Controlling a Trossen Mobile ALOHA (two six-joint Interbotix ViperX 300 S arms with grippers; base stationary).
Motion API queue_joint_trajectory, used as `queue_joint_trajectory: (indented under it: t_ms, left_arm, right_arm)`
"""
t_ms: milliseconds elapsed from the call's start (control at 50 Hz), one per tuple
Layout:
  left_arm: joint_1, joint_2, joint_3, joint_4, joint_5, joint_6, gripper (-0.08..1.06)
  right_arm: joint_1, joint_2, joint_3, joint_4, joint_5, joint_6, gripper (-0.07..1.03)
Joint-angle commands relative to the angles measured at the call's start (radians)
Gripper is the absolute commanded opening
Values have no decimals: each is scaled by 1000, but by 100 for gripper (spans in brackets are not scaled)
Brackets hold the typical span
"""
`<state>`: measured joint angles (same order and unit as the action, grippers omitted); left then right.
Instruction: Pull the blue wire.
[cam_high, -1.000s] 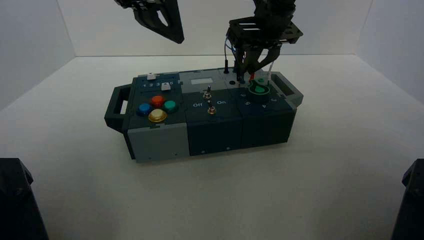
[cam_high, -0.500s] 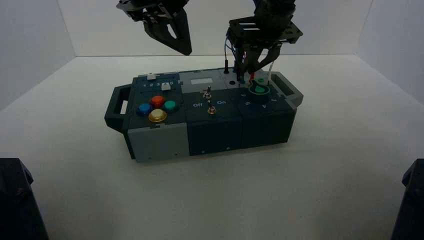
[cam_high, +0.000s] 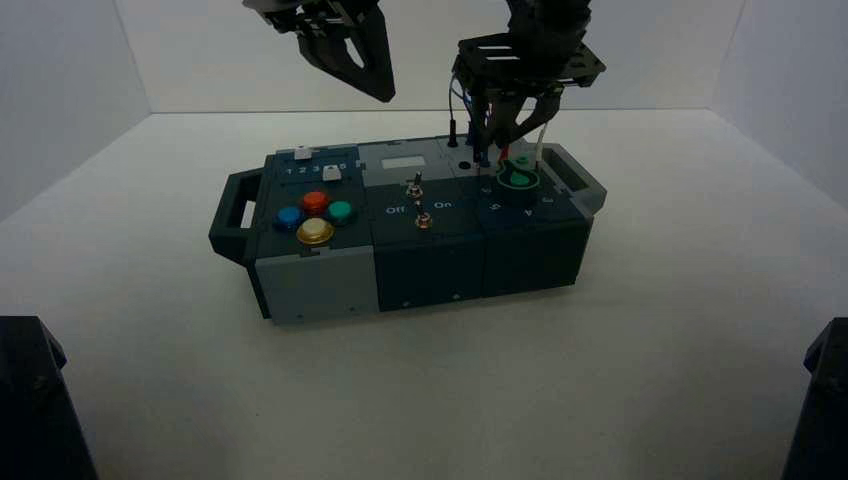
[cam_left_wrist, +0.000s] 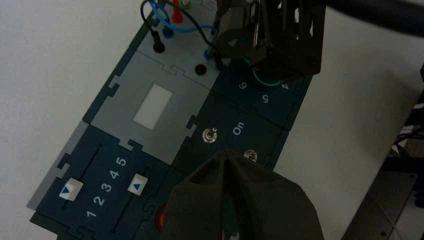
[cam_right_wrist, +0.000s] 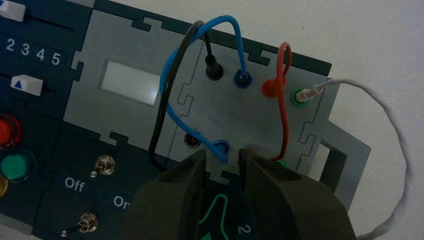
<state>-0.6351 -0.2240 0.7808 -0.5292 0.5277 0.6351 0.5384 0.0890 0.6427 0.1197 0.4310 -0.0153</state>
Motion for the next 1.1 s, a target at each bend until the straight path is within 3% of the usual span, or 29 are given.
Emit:
queue_joint_trajectory:
  t_ms: [20,220,300,460,660,720,820,960,1060,1100]
  left_arm:
    - [-6,-35,-28,-5,-26,11,-3]
    - [-15,-46,-29,-5,-57,12,-3]
    - [-17,-48,-31,-5,-55,31,-3]
    - [-17,-55,-32,-5,-18,114,-3]
    - [15,-55,-61,-14,29,135,-3]
    - [38,-54,-69,-29,55,147,-3]
    - [86,-48,-84,-78,115,218,-3]
    - [153,-32,-92,-202,192,371,-3]
    - [183,-9,-95,-264,253,460,-3]
    - [187,-3,-97,-272,265,476,-3]
  right_arm:
    - [0,-21,-29,0,-5,2,37]
    - [0,-23,-29,0,-5,2,37]
    - [0,-23,-29,0,-5,2,37]
    - [0,-21,-28,0,-5,2,37]
    - [0,-21,-29,-2,-5,2,37]
    - [0,-21,-28,0,-3,2,37]
    - [0,-21,-28,0,-2,2,37]
    - [0,-21,-29,0,2,2,37]
    - [0,-21,-29,-2,5,0,37]
    - [0,-23,-29,0,5,0,37]
